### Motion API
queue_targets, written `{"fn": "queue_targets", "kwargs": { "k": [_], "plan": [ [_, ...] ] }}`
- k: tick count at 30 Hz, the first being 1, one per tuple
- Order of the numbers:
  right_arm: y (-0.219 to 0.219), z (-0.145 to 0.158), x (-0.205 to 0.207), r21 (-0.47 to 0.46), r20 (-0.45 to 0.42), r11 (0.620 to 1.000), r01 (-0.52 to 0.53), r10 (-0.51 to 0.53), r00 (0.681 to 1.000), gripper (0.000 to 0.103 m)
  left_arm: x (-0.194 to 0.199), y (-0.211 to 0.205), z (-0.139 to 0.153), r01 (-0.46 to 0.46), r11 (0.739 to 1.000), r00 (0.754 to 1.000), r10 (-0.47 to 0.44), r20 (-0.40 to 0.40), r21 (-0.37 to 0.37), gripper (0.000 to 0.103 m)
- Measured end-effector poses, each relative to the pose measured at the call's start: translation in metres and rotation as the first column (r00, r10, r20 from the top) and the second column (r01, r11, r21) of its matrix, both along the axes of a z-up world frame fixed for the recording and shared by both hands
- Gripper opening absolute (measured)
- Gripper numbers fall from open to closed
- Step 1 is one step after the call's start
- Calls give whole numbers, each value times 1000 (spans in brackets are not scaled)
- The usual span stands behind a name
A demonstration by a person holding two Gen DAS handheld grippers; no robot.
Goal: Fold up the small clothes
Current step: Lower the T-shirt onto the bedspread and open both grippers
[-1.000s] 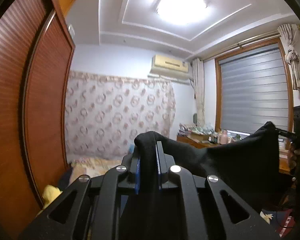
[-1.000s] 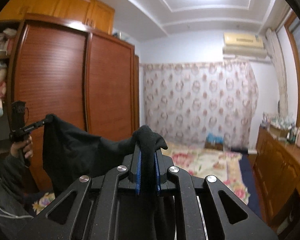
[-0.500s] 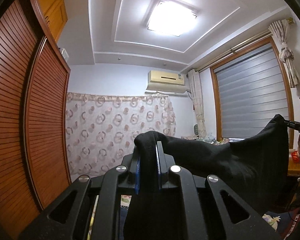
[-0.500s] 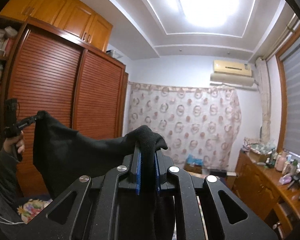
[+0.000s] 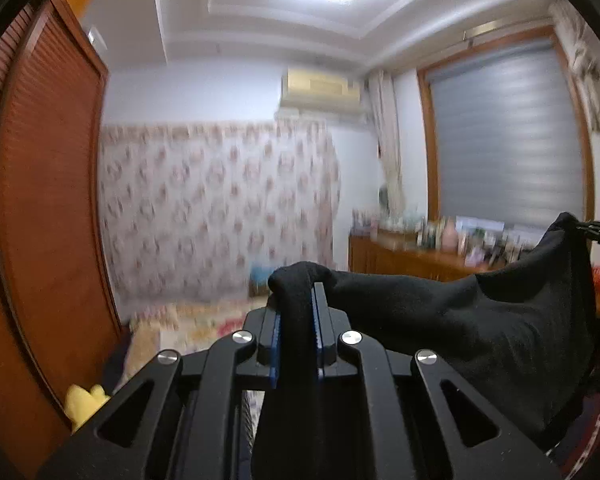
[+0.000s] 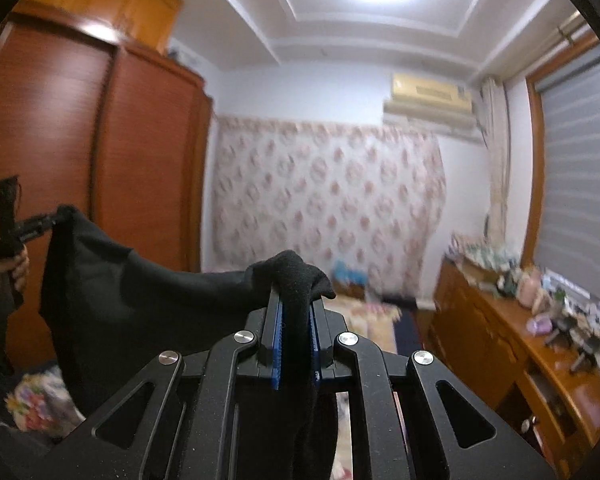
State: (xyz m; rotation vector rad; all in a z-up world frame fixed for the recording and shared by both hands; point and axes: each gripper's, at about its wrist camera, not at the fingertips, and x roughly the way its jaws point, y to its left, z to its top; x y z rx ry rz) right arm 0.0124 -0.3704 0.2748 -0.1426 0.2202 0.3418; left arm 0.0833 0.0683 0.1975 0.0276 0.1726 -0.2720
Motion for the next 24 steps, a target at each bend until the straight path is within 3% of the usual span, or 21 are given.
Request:
{"fn": "queue_targets", "kwargs": {
  "k": [5,11,16,24],
  "plan": [
    [-12,-102,100,-38,-180,998,51,-57,982,8,106,-43,-89,-1,997,987,13,-157,72,10],
    [-27,-201,211,-75,-378,992,105,-126,917,8,182,-79,-146,10,993,957,25,-290,117,10],
    [-42,-237,251,-52,-446,990,132,-142,884,8,214,-99,-166,6,989,937,46,-347,147,10],
    [-41,-254,280,-59,-494,990,130,-143,857,9,236,-105,-183,2,987,915,62,-399,158,13]
  ]
}}
